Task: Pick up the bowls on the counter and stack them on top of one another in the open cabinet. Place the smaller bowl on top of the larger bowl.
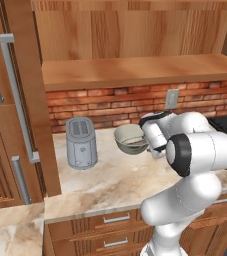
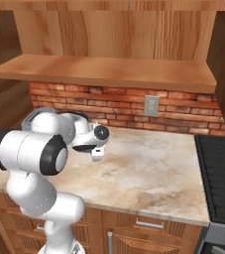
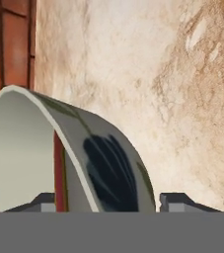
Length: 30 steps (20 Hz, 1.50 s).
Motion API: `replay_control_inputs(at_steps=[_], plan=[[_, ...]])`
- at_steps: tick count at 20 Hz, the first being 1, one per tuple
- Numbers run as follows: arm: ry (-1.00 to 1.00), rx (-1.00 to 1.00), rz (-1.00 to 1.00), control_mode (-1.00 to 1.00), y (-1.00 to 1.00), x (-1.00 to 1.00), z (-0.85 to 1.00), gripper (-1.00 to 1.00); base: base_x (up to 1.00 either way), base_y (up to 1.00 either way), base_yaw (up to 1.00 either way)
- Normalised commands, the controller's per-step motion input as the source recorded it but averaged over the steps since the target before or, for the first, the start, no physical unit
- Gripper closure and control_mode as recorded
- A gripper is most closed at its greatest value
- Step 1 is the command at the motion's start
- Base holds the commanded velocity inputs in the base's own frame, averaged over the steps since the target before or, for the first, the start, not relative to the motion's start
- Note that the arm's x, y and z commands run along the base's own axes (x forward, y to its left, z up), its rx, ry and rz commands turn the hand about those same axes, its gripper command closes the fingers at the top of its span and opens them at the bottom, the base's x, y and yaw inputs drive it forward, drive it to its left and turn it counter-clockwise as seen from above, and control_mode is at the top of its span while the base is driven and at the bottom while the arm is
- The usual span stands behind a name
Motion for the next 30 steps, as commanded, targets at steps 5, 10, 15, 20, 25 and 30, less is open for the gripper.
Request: replay_control_inputs(at_steps=[5, 10, 15, 20, 25, 30], plan=[[-0.01, -0.01, 0.00, -1.00, 0.16, -0.01, -0.05, 1.00, 0.00, 0.00, 0.00], [-0.04, 0.00, 0.00, -1.00, 0.01, -0.11, 0.04, 1.00, 0.00, 0.00, 0.00], [-0.02, 0.00, 0.00, -1.00, 0.00, -0.29, 0.45, 1.00, 0.00, 0.00, 0.00], [-0.01, 0.00, -0.01, -1.00, 0.00, -0.67, 0.87, 1.00, 0.00, 0.00, 0.00], [0.04, 0.00, -0.04, -1.00, 0.00, -0.76, 1.00, 1.00, 0.00, 0.00, 0.00], [0.16, 0.01, -0.03, -1.00, 0.00, -0.64, 1.00, 1.00, 0.00, 0.00, 0.00]])
